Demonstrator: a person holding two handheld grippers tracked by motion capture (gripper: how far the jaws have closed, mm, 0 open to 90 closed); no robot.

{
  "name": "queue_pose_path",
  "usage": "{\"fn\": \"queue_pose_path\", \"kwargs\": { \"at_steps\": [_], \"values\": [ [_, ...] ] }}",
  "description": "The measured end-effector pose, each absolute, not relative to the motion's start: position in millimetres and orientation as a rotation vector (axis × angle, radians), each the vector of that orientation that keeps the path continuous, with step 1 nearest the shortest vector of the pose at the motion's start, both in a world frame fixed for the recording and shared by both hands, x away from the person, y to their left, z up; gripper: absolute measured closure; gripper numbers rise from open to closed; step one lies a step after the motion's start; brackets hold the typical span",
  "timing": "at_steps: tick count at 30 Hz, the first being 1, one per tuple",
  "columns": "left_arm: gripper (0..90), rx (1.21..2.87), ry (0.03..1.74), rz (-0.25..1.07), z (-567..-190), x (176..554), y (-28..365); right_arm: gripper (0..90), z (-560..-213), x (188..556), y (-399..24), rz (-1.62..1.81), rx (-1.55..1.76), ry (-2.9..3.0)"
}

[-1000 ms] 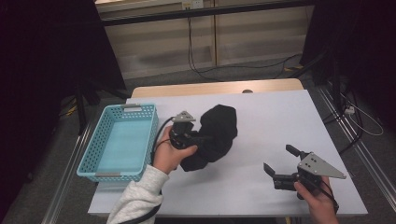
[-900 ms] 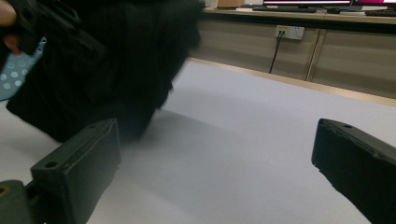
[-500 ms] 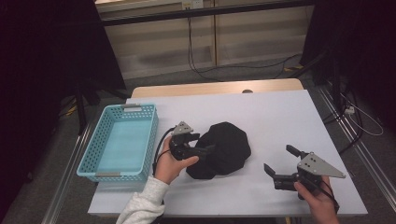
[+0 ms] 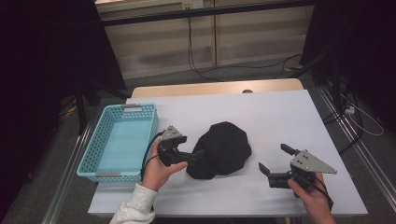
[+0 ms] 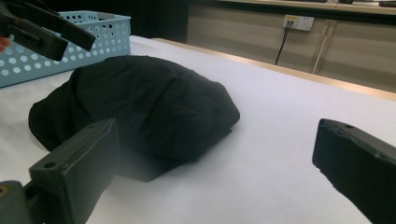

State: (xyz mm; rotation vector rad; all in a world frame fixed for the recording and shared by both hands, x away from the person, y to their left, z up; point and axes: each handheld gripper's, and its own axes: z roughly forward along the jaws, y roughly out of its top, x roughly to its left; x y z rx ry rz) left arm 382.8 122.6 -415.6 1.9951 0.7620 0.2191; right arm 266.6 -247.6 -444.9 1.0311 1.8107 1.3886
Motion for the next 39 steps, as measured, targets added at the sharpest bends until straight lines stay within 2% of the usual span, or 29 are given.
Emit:
{"fn": "queue_pose_path", "kwargs": {
  "at_steps": [16, 28, 29, 30, 34, 35, 39],
  "values": [
    [7.9, 1.993, 0.794, 0.227, -419, 372, 137, 2.4, -441, 291, -211, 1.394, 0.990, 1.955],
    [8.7, 2.015, 0.801, 0.237, -428, 368, 132, 23.0, -452, 305, -164, 1.348, 0.869, 2.223],
    [8.7, 2.017, 0.797, 0.244, -429, 368, 132, 25.8, -453, 306, -160, 1.333, 0.858, 2.235],
    [8.9, 2.016, 0.803, 0.243, -430, 368, 133, 33.2, -454, 307, -157, 1.325, 0.859, 2.250],
    [9.2, 2.016, 0.803, 0.241, -430, 367, 133, 75.7, -458, 318, -153, 1.261, 0.860, 2.283],
    [9.5, 2.014, 0.801, 0.240, -430, 366, 133, 83.3, -459, 322, -155, 1.283, 0.874, 2.297],
    [9.9, 2.015, 0.791, 0.242, -431, 365, 131, 86.8, -449, 330, -167, 1.342, 0.948, 2.203]
  ]
}}
